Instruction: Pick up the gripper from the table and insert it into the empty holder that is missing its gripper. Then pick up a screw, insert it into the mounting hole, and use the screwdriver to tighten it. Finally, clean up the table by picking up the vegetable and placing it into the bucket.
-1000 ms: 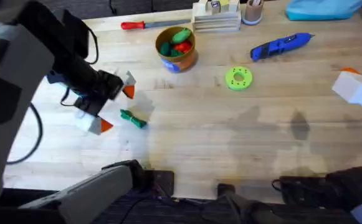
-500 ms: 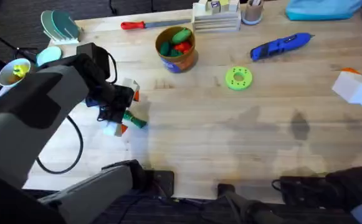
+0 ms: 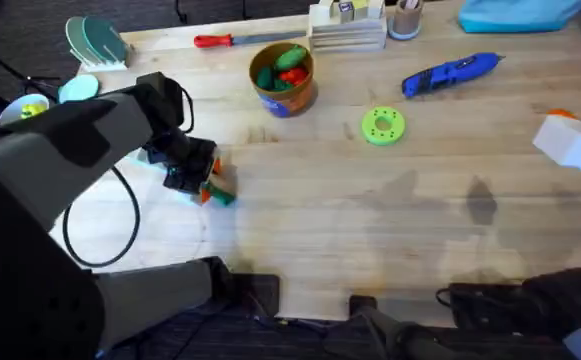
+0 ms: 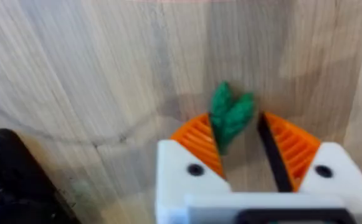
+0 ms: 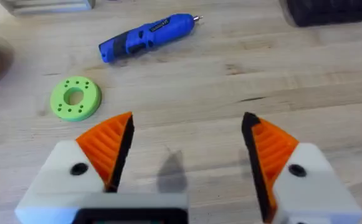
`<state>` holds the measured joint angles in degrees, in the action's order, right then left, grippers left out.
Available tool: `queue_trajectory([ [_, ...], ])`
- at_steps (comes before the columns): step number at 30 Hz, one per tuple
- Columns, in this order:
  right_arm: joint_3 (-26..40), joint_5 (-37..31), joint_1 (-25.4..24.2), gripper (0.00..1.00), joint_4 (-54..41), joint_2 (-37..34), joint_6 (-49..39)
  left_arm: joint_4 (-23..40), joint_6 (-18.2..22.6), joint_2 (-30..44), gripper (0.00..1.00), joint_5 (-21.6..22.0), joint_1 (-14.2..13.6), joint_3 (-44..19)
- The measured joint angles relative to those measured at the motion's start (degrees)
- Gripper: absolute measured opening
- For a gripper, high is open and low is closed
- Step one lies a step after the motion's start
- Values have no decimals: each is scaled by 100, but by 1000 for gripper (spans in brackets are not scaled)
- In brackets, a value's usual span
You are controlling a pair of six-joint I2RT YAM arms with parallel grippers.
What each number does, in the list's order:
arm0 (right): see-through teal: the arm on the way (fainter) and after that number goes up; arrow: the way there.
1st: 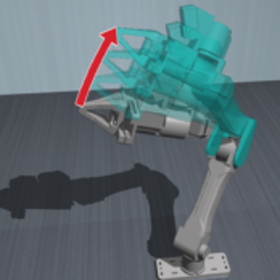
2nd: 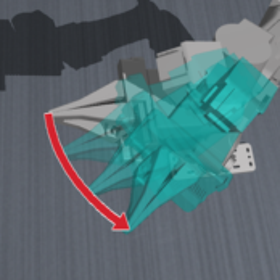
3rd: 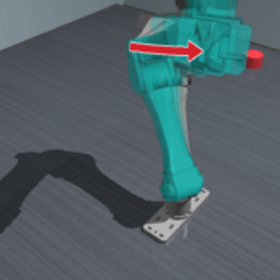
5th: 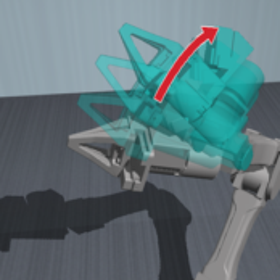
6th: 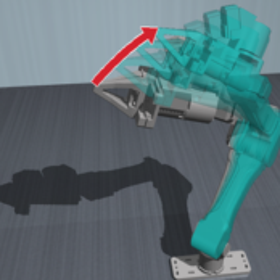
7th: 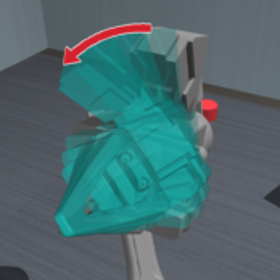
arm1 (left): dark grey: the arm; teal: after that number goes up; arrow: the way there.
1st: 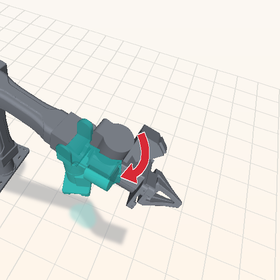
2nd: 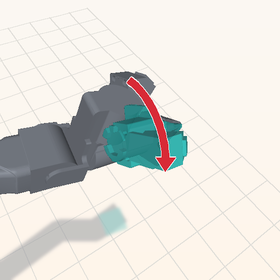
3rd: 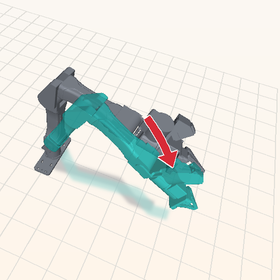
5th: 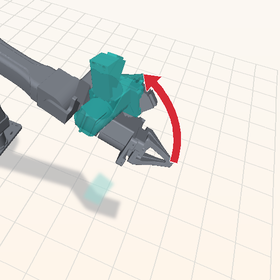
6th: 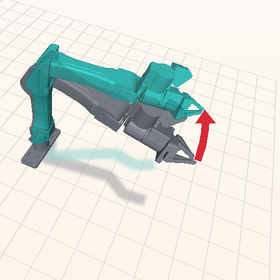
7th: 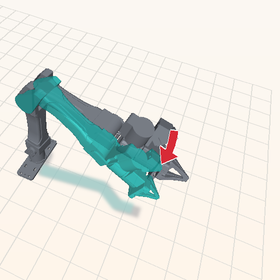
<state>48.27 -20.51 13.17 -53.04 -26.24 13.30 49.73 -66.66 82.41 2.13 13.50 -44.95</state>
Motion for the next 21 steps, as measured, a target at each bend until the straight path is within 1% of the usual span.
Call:
queue_trajectory([
  [3,0,0,0,991,0,-2,0,-90,7,11,57,-142,-2,-43],
  [4,0,0,0,991,-2,0,0,-65,0,10,23,-174,-2,-45],
  [7,0,0,0,991,-2,0,0,271,22,2,15,-287,-5,-82],
  [10,0,0,0,991,-2,0,0,624,80,-119,14,-440,-9,-243],
  [12,0,0,0,992,-2,0,0,654,181,-266,13,-583,-33,-502],
  [14,0,0,0,992,0,0,0,612,295,-436,12,-704,-118,-912],
  [17,0,0,0,992,0,0,0,268,522,-641,12,-813,-385,-1568],
  [19,0,0,0,991,-2,0,0,-202,684,-715,11,-856,-644,-1877],
  [21,0,0,0,991,-1,-1,0,-841,822,-742,11,-876,-956,-2033],
])
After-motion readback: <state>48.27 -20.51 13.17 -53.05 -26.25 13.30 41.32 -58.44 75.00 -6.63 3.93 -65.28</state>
